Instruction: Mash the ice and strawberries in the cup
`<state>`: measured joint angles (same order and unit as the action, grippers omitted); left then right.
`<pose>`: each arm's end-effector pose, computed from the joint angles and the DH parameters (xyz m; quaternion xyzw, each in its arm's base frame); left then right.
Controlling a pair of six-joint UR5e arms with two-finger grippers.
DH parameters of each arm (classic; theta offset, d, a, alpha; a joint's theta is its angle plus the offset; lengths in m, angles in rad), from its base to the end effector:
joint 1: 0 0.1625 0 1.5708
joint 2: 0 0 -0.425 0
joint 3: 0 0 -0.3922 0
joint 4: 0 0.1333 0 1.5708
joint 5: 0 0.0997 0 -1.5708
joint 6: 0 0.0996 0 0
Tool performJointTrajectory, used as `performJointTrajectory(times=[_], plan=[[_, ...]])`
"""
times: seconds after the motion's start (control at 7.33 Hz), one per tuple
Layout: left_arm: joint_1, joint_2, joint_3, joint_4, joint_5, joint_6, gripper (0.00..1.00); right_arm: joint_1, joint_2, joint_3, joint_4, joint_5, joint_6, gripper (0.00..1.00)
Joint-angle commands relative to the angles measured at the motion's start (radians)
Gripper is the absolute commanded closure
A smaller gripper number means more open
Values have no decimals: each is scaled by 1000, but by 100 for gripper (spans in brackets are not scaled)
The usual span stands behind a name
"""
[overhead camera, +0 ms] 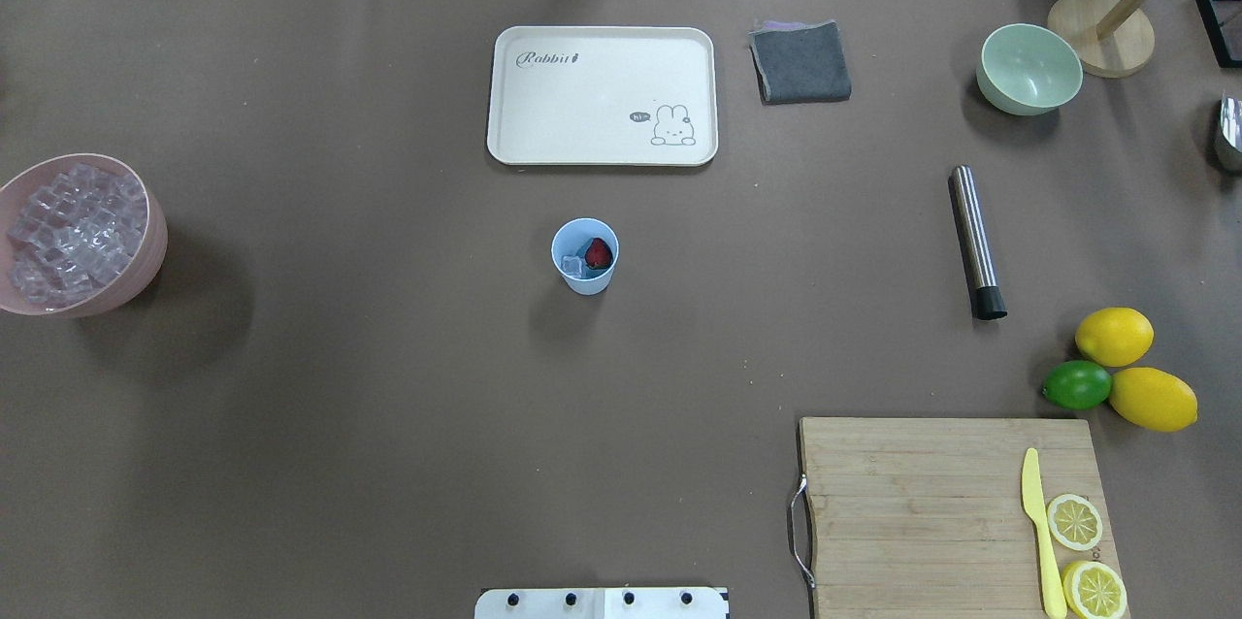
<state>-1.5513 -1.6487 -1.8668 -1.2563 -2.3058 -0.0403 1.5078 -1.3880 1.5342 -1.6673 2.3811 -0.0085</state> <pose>-0.0567 -0.5033 0.5108 0.0170 0.3598 0.0010 0.9329 0.0252 -0.5710 0.5869 0.0121 -0.3945 -0.0426 0.9178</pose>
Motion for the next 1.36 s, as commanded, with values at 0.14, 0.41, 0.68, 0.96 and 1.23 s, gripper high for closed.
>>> performJointTrajectory(times=[0.14,0.41,0.68,0.96,1.23], plan=[[-13,27,0,-14,29,-7,2,124,-150,30,0,-2,-143,0],[-10,35,32,-43,40,-12,2,150,-151,43,-5,-11,-163,0],[-15,84,66,-46,31,-7,2,149,-152,50,-5,-20,-163,0],[-16,93,95,-48,25,-6,2,147,-152,50,-3,-42,-175,0],[-18,93,100,-48,26,-10,2,146,-145,50,-3,-42,-179,0]])
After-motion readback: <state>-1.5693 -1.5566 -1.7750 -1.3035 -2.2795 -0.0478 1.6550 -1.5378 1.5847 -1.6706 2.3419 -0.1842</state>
